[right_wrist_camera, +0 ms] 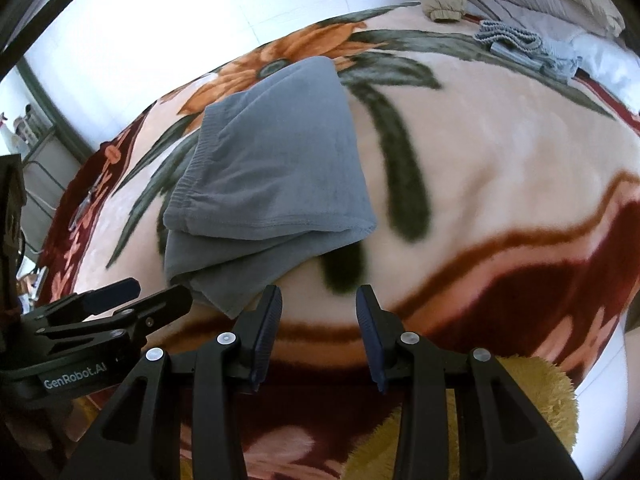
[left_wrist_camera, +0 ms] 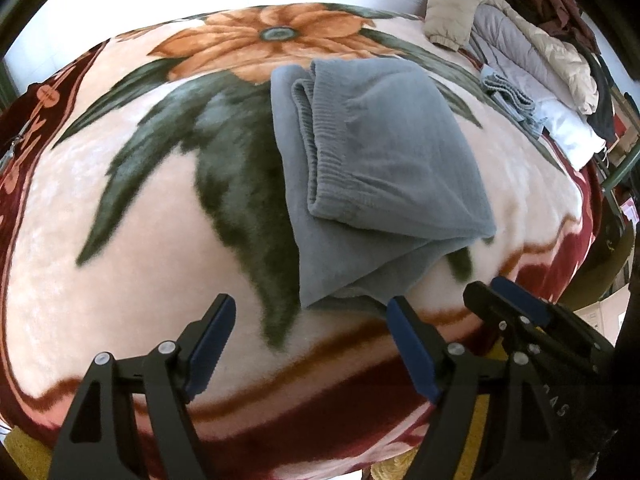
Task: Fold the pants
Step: 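Withdraw both grippers from the folded sweatpants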
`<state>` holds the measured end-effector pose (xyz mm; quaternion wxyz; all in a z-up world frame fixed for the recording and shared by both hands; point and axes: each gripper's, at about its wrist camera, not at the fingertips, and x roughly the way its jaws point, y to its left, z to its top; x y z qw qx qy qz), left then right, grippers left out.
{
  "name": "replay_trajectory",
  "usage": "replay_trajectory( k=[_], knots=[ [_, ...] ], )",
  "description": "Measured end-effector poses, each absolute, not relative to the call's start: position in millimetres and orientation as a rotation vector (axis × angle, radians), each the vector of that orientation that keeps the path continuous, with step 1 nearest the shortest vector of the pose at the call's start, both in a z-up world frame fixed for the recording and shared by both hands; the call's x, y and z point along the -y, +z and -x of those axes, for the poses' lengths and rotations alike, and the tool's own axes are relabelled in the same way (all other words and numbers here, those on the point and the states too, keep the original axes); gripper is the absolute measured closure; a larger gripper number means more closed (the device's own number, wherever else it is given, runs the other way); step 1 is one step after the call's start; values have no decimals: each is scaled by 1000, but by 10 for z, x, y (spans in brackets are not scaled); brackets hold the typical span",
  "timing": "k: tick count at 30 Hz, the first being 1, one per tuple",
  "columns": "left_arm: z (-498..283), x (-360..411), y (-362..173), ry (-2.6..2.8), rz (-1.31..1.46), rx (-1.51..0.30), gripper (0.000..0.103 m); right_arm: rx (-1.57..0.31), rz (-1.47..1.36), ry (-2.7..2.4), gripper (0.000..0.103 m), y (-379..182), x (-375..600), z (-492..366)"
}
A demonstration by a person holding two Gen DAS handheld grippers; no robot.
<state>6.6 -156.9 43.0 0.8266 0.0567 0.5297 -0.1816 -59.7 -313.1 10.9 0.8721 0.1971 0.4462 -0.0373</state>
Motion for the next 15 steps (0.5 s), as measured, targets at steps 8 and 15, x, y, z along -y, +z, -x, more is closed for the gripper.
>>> replay_trajectory(
  k=[8,15],
  knots=[
    [-82,1560,417,-377,-144,-1127,21,-927,-424,-77,64,100,3139,598],
    [-59,1585,404,-383,-156,-1132,21,-901,-421,-72,64,157,3122,637]
  ],
)
